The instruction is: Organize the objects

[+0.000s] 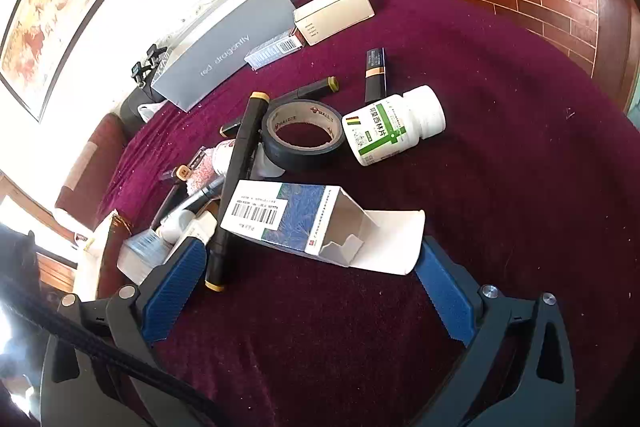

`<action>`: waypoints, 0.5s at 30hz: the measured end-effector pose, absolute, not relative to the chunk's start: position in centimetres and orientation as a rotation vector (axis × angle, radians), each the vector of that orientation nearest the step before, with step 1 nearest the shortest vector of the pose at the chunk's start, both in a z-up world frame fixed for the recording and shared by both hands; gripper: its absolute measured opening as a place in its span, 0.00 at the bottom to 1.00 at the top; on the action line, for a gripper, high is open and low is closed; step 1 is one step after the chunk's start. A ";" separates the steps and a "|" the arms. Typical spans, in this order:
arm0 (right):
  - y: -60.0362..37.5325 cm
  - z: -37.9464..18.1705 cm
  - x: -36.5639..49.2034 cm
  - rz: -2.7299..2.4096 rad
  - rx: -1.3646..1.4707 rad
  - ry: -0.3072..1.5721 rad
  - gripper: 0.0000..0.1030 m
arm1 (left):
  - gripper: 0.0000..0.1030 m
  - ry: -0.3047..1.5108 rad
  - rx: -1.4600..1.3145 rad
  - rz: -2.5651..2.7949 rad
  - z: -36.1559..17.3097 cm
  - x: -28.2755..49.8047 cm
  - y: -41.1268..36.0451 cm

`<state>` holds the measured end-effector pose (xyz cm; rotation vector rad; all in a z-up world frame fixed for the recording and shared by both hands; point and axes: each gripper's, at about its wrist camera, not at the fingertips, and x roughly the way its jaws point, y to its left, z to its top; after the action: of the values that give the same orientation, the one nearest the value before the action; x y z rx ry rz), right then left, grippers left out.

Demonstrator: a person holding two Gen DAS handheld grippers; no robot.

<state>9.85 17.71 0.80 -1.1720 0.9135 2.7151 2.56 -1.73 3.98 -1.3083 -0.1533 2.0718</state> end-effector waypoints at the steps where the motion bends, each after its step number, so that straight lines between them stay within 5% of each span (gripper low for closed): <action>1: 17.7 0.8 9.9 2.716 -1.170 0.919 1.00 | 0.95 -0.142 -1.289 2.094 4.5 2.9 -2.1; 15: 17.2 0.8 9.7 2.709 -1.180 0.863 1.00 | 0.91 -0.070 -1.309 2.389 2.1 -1.7 -2.8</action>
<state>9.68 17.24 0.82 -1.1803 0.8630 2.7091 -1.71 -2.83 2.07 -1.3087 -0.0698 2.3894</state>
